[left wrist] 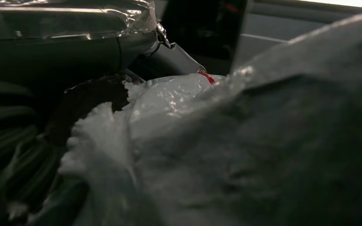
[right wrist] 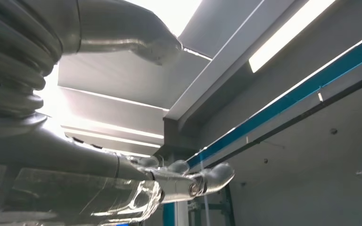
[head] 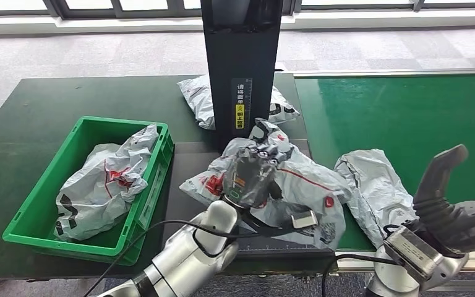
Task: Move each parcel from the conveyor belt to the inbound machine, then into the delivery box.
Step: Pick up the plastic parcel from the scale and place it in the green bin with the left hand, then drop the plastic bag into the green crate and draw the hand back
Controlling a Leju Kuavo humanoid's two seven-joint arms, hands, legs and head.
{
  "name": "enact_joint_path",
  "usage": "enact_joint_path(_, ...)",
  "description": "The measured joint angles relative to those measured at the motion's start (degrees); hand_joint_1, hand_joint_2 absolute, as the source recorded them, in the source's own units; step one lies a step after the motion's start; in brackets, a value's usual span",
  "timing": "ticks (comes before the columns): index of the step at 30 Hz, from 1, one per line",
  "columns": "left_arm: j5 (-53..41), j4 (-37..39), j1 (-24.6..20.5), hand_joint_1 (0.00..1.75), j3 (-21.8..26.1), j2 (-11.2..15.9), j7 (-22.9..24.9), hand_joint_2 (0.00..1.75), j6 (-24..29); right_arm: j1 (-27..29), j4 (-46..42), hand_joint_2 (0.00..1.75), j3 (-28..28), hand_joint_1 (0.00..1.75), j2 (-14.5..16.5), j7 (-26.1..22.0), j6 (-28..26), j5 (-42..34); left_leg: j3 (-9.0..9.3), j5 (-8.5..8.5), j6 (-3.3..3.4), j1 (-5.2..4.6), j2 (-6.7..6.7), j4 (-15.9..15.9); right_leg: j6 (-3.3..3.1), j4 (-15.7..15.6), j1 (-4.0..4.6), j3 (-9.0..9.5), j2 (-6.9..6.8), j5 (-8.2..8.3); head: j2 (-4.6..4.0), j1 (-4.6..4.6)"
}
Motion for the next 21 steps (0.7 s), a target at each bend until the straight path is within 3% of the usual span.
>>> enact_joint_path(5,1.62,-8.32,2.54,1.75,7.62,0.69,-0.67,1.75,-0.07,-0.01,0.0,1.75,-0.01,0.0,0.0,0.0,0.0,0.09,-0.1,0.13,-0.02,0.04,-0.25,0.0,-0.02,0.04,0.05,-0.02,-0.2,-0.02,0.0,0.02)
enact_joint_path(13,1.52,-14.57,4.52,1.75,11.32,1.09,-1.79,1.75,-0.1,0.01,-0.01,1.75,-0.09,0.0,-0.01,0.0,0.01,0.14,-0.15,0.14,-0.03,0.03,-0.24,0.0,-0.02,0.05,0.02,-0.05,-0.18,0.0,0.0,0.01)
enact_joint_path(15,2.52,-22.07,6.75,1.75,13.93,1.23,-5.58,1.75,-0.07,0.13,-0.15,1.75,-0.55,0.0,-0.02,0.0,0.0,0.12,-0.22,0.14,-0.03,0.03,-0.12,0.0,-0.04,0.06,0.02,-0.21,-0.08,0.03,0.0,0.01)
enact_joint_path(18,6.47,-34.09,8.19,1.75,22.1,0.89,-13.03,1.75,0.08,0.34,-0.66,1.75,-1.28,0.0,-0.04,0.02,-0.02,-0.11,-0.19,0.11,-0.07,0.03,0.01,-0.01,-0.09,0.06,0.03,-0.27,0.03,0.03,0.0,0.0)
enact_joint_path(21,8.07,-39.78,8.92,1.75,29.42,0.54,-14.89,1.75,0.02,0.43,-1.09,1.75,-1.59,0.0,-0.04,0.0,-0.02,-0.22,-0.14,0.09,-0.14,0.04,0.0,-0.03,-0.16,0.06,0.13,-0.22,0.02,-0.02,0.0,0.0)
